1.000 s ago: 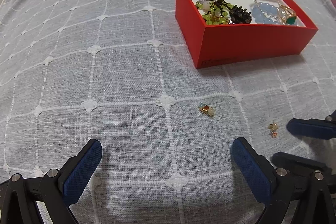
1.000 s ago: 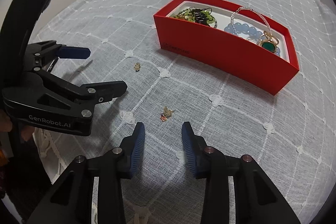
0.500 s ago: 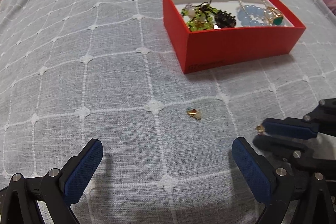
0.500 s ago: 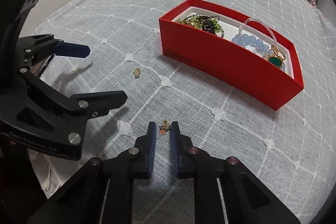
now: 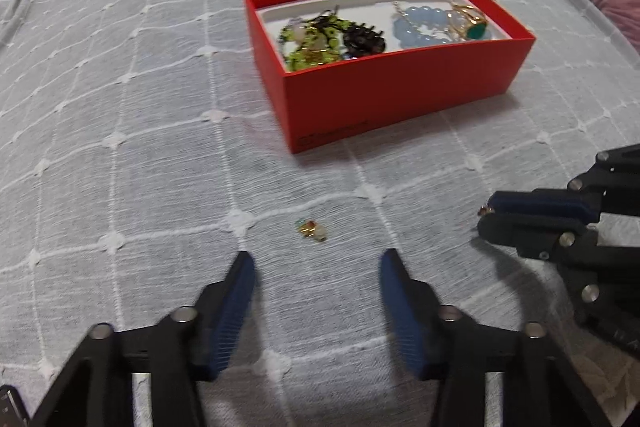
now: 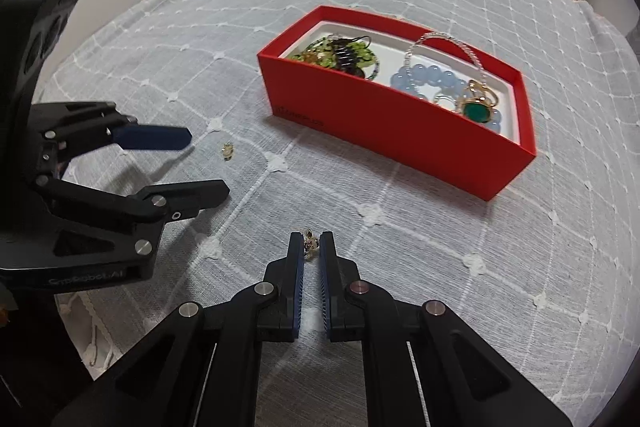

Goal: Organize jewelry
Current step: 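Grasp a small gold charm with right tool while left tool grasps pearl charm, then lower both charms into the red box and open both tools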

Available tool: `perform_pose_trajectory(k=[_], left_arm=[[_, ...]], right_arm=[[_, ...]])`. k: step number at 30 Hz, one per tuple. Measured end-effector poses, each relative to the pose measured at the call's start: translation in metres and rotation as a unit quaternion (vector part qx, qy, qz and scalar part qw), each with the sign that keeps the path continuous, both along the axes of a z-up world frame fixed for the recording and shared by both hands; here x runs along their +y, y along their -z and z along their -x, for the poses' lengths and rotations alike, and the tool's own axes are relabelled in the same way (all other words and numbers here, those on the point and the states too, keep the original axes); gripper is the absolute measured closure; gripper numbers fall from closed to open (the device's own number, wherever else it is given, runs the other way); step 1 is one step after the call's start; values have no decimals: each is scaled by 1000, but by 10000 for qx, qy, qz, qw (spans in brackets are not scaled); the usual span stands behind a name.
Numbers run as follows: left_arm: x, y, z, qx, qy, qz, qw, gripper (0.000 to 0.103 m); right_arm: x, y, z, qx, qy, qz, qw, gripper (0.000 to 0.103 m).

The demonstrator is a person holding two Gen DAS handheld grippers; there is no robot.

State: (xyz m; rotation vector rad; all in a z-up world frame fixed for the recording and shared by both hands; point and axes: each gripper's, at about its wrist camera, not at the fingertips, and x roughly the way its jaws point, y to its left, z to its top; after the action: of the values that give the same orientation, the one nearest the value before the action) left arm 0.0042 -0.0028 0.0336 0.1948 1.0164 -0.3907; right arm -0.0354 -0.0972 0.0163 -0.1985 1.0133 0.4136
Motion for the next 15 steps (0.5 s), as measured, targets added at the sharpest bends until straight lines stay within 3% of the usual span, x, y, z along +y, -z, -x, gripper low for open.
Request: perform_pose_trajectory(k=[15], left_arm=[[-8,10,-14,-66,-25,43,10000,76]], right_arm=[[-12,-11,2,-35,118,-115,9999,95]])
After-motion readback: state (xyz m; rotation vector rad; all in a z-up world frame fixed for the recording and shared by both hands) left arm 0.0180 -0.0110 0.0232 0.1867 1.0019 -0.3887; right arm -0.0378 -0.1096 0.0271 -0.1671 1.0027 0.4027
